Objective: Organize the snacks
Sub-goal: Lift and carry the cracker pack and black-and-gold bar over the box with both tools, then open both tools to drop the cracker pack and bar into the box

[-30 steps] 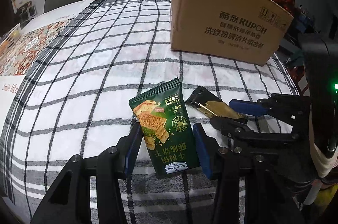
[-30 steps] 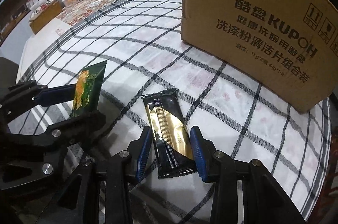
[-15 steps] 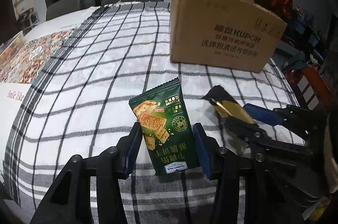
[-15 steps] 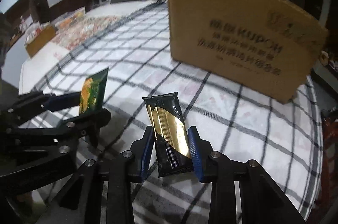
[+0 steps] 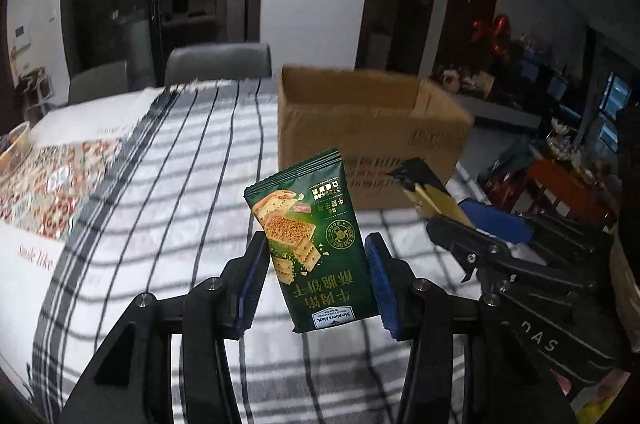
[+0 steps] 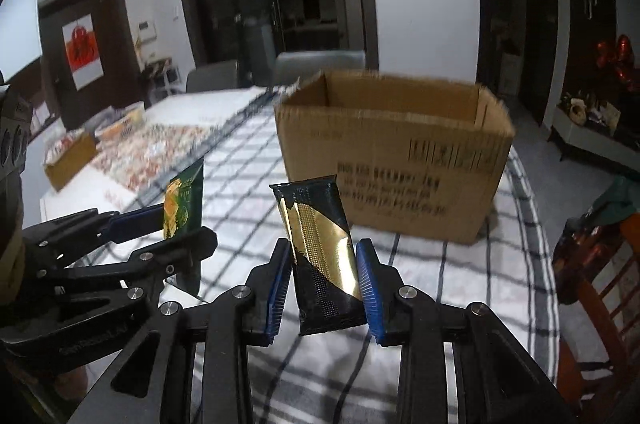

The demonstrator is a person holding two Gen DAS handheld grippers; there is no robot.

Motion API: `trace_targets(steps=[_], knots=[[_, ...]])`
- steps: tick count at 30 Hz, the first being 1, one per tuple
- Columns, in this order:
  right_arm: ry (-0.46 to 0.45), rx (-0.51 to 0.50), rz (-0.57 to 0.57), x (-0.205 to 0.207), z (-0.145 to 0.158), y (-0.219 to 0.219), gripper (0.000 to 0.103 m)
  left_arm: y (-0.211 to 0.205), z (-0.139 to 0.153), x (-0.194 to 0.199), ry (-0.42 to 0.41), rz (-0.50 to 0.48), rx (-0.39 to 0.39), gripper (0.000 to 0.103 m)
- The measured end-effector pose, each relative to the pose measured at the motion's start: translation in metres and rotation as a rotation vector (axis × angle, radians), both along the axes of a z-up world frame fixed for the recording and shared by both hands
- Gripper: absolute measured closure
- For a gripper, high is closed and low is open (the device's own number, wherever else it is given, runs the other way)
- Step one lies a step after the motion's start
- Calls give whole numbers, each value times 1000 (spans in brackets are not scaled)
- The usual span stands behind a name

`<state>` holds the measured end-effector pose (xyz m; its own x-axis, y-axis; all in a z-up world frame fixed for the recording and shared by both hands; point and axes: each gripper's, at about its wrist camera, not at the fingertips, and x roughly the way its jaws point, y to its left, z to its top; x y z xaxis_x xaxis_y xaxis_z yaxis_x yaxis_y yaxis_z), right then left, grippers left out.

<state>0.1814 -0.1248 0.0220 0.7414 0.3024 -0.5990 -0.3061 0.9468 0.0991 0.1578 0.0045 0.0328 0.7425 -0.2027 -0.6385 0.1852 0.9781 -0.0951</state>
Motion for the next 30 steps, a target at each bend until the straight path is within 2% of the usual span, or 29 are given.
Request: trace_targets(steps=[11, 16, 23, 30], knots=[[-123, 17, -29, 14, 51, -3, 69, -3, 50, 24, -120, -50, -15, 55], [-138, 23, -36, 30, 63, -7, 69, -7, 68, 44, -166, -75, -1, 55], [-128, 37, -62, 66, 72, -18, 69, -17, 78, 77, -189, -103, 27, 55], [-129, 7, -96, 103, 75, -31, 69, -32, 73, 121, -164, -160, 25, 55]])
